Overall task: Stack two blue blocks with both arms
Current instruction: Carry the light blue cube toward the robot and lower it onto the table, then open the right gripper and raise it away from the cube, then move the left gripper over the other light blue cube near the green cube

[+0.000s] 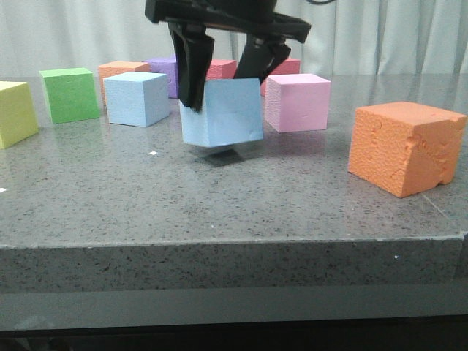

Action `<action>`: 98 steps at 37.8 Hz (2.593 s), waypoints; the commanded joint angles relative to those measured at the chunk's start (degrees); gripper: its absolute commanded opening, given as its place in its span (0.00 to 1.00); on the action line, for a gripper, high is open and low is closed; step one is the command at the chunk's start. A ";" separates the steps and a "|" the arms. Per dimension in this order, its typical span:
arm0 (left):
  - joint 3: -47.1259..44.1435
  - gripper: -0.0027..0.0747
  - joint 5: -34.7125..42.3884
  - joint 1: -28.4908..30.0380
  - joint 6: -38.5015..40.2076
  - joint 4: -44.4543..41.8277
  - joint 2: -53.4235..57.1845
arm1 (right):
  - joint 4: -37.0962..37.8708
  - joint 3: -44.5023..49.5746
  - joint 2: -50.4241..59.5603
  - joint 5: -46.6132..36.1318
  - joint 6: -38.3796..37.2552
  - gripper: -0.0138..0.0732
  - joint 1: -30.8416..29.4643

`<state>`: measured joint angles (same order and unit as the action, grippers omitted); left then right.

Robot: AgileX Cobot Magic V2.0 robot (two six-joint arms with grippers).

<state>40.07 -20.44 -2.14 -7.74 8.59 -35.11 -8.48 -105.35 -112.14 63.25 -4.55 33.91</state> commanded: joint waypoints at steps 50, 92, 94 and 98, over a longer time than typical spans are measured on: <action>1.84 0.83 4.81 -0.06 0.44 0.72 -0.38 | -0.79 0.36 13.22 -3.34 -0.24 0.35 0.00; 1.84 0.83 4.81 -0.06 0.44 0.72 -0.38 | 1.26 24.85 43.15 -8.30 2.07 0.08 -28.82; 1.84 0.83 4.81 -0.06 0.44 0.72 -0.38 | 2.12 29.52 45.97 -11.51 2.13 0.08 -28.82; 1.84 0.83 4.81 -0.06 0.44 0.72 -0.38 | 2.39 37.86 51.98 -17.54 2.86 0.08 -28.76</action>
<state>40.07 -20.44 -2.14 -7.74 8.59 -35.11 -6.80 -71.11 -65.35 53.86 -2.94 5.46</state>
